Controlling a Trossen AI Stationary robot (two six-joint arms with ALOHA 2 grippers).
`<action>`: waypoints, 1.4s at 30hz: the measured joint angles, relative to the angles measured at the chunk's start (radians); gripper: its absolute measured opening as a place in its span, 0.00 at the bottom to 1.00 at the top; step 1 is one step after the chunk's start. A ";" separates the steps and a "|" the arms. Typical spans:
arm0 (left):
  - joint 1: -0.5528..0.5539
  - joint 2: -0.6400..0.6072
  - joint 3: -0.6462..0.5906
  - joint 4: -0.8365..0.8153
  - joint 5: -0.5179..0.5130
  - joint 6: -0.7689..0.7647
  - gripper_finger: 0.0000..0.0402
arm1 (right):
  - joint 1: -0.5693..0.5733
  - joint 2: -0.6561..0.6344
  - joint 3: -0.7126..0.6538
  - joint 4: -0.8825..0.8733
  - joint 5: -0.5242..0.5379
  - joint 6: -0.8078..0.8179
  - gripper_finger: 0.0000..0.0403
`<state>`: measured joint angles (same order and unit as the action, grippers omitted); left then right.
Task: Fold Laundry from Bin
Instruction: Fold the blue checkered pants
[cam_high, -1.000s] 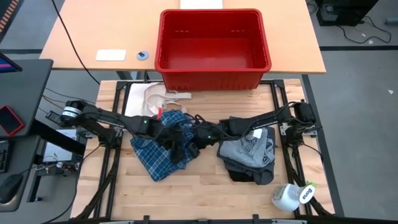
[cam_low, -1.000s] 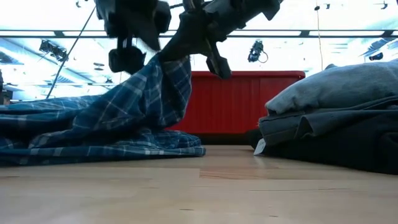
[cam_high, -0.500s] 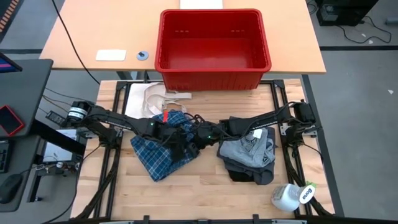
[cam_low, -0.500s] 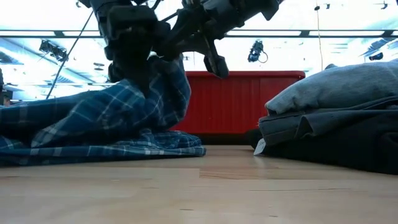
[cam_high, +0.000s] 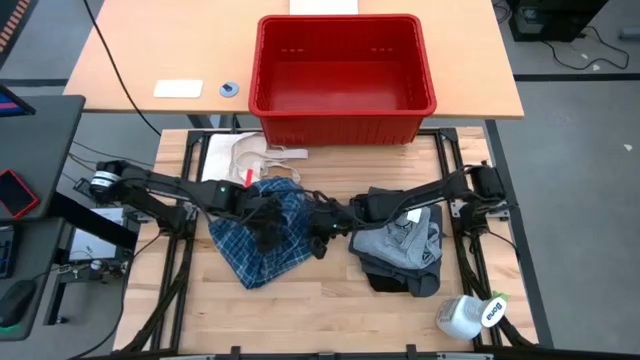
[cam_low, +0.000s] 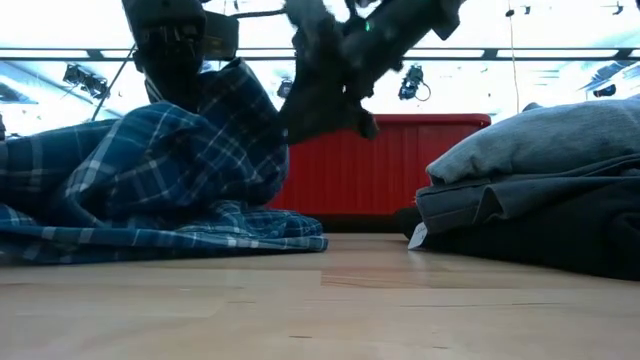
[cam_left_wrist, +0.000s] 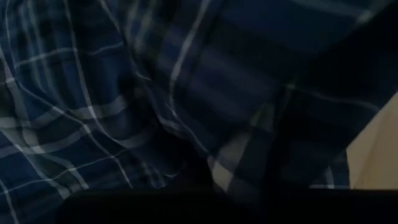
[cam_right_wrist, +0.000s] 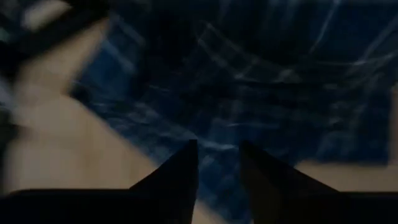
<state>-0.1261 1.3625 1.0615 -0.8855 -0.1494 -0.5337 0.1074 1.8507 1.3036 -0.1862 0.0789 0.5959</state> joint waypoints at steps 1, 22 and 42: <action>0.000 -0.004 0.000 0.002 -0.003 0.002 0.01 | 0.000 0.020 -0.011 0.021 0.037 -0.052 0.31; 0.000 -0.010 -0.001 0.002 -0.006 -0.023 0.02 | -0.055 0.251 -0.021 0.139 0.135 -0.311 0.31; 0.000 -0.010 0.000 0.014 -0.041 -0.022 0.03 | -0.017 0.144 0.031 0.039 0.106 -0.178 0.08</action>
<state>-0.1257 1.3529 1.0618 -0.8719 -0.1902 -0.5560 0.0906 1.9949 1.3349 -0.1476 0.1852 0.4176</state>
